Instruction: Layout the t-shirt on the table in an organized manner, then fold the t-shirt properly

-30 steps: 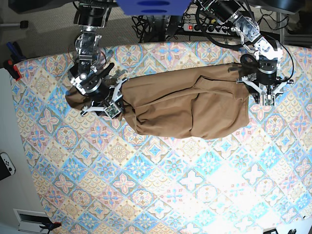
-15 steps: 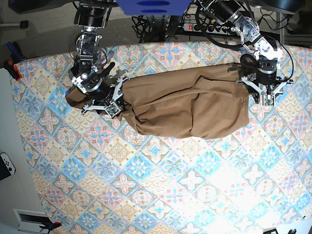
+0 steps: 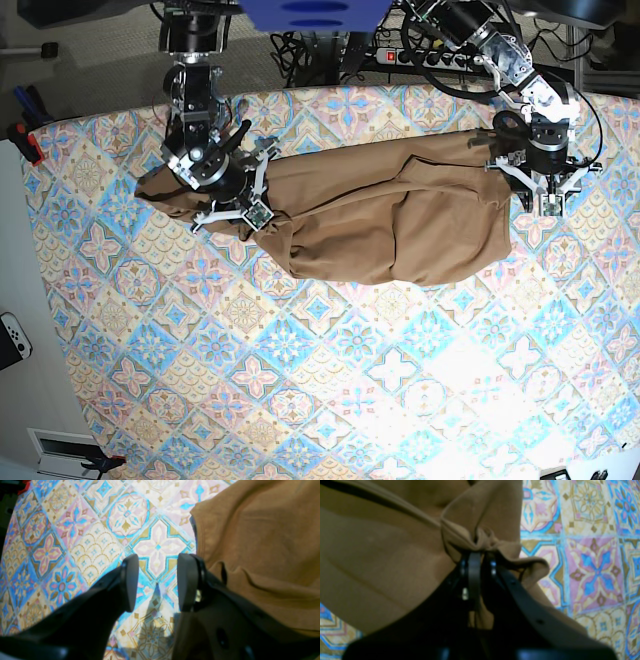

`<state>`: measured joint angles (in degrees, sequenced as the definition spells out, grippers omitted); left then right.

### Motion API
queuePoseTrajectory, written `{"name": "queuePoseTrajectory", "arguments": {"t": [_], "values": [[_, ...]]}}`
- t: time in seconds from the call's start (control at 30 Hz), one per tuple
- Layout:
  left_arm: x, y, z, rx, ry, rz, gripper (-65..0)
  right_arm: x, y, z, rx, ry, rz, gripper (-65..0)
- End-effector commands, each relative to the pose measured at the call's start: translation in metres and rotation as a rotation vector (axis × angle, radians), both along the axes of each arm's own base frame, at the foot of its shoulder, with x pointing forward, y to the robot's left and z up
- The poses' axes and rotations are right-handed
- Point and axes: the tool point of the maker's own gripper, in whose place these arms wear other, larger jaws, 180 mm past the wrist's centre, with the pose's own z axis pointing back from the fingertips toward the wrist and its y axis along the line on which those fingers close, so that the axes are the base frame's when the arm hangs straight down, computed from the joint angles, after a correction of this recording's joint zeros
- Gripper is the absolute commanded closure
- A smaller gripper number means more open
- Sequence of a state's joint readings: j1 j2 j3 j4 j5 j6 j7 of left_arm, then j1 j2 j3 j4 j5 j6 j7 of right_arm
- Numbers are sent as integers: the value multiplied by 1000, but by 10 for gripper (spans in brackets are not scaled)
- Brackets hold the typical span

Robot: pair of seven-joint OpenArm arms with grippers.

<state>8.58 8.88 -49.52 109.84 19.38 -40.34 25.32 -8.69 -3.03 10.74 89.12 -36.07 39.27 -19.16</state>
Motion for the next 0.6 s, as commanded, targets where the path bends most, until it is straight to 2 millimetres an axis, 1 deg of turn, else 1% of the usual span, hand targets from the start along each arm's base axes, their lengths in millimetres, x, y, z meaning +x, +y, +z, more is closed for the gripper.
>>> {"name": "queuePoseTrajectory", "arguments": {"t": [0.0, 0.1, 0.23, 0.3, 0.47, 0.57], "values": [[6, -1, 11, 6, -48, -2, -249, -7, -5, -8, -43, 38, 4, 0], [6, -1, 11, 6, -48, -2, -249, -3, -13, -2, -47, 17, -19, 0], [6, -1, 11, 6, -47, -2, -249, 8, -26, 17, -61, -38, -55, 0], [2, -1, 8, 6, -36, -2, -249, 11, -32, 24, -67, -60, -69, 0], [2, -1, 8, 5, -35, -3, -249, 12, -52, 24, -77, -57, -127, 0], [0, -1, 7, 6, -29, -3, -249, 13, -56, 25, -83, -61, -136, 0]]}}
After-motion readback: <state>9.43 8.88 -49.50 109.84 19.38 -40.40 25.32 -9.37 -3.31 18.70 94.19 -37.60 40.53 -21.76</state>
